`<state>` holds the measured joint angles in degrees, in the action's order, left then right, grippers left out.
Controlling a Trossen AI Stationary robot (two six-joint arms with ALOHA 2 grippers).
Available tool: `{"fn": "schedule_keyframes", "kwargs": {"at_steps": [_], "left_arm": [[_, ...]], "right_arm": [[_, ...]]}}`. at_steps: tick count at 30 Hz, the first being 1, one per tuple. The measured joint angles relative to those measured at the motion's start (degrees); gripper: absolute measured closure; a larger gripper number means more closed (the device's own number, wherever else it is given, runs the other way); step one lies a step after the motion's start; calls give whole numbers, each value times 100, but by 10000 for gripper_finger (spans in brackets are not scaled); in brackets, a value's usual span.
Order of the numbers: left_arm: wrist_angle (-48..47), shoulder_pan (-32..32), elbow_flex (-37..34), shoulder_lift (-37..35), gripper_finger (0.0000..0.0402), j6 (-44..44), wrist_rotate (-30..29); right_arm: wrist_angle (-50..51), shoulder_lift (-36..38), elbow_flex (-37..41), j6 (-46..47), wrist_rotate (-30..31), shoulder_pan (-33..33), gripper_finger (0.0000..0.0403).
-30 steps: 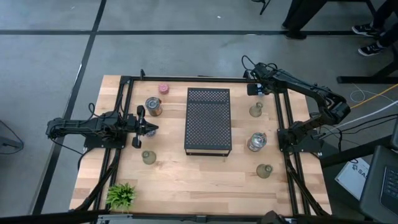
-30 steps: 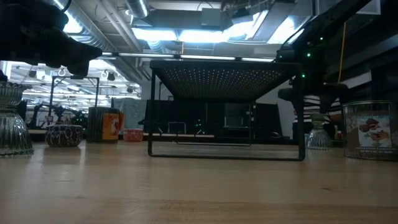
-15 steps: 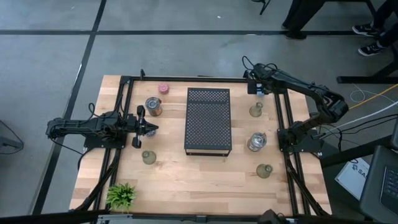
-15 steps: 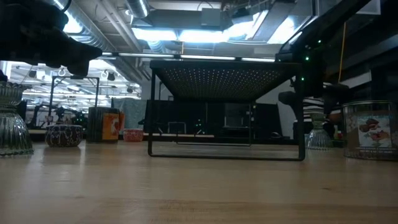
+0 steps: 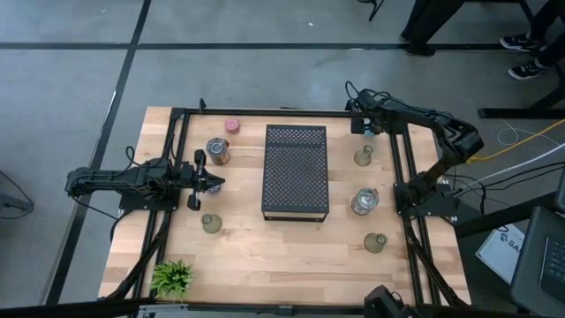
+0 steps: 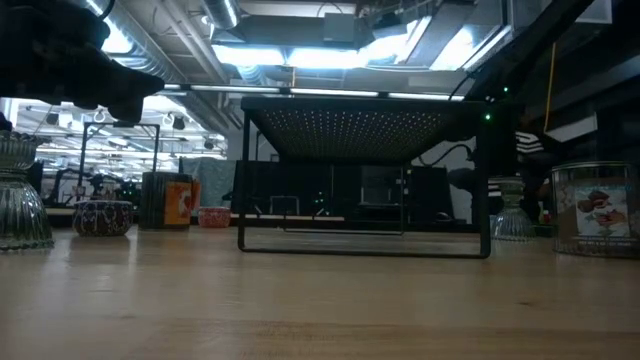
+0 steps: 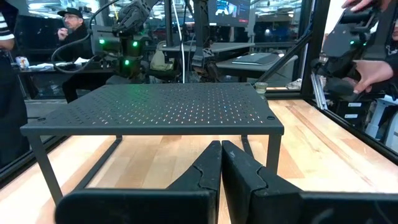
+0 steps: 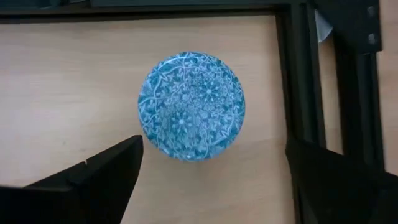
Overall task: Pick & Place candle stick holders
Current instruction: Put the patterned blue scented candle on the shelf
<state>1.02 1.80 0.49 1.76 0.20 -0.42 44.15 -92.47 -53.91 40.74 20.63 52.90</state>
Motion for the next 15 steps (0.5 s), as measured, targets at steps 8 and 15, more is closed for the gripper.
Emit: {"fn": "schedule_keyframes", "kwargs": {"at_steps": [8,15], "left_arm": [[0,0,-2,0,395,2,0],[0,0,0,1,395,3,2]], "right_arm": [[-440,-161,2,-14,-284,150,7],[-692,-161,2,-68,-281,270,7]]}}
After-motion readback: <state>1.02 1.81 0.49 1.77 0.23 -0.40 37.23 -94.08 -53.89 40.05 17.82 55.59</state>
